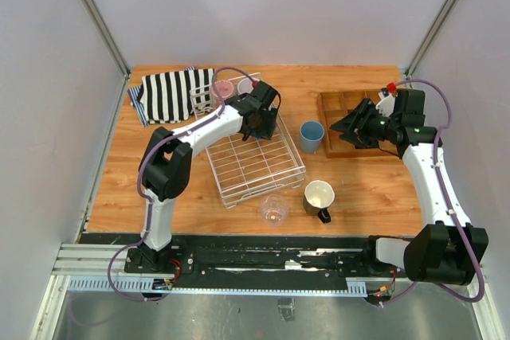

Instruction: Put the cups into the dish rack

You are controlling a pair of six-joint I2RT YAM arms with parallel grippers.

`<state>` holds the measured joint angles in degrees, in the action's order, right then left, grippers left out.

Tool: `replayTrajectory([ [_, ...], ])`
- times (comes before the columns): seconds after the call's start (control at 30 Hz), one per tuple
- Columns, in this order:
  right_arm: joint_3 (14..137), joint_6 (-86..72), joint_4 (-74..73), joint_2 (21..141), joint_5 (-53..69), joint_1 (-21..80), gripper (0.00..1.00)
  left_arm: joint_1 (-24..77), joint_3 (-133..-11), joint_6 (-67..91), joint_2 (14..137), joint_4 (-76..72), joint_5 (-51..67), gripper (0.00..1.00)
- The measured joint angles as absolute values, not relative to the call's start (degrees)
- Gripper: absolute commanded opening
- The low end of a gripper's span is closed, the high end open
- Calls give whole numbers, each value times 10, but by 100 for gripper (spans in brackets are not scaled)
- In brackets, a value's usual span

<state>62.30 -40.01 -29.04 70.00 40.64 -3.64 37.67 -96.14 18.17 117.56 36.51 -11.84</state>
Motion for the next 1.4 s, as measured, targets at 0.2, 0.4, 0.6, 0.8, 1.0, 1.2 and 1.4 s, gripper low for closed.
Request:
replayTrajectory([
  [0.2, 623, -362, -341, 688, 393, -36, 52, 377, -936, 183, 1128, 359, -119, 70],
  [0.4, 623, -314, -413, 661, 358, -25, 52, 377, -903, 185, 1090, 356, -116, 72],
  [0.6, 623, -244, -482, 643, 305, 57, 52, 377, -870, 185, 1039, 355, -106, 74],
  [0.8, 623, -180, -518, 644, 223, 125, 52, 377, -862, 187, 976, 359, -87, 76],
  [1.0, 623, -144, -532, 649, 163, 137, 51, 377, -857, 196, 905, 366, -65, 77],
  [1.2, 605, -137, -538, 653, 131, 177, 51, 376, -855, 205, 848, 373, -49, 77],
  [1.4, 590, -147, -539, 657, 114, 225, 53, 376, -855, 211, 822, 381, -38, 77],
])
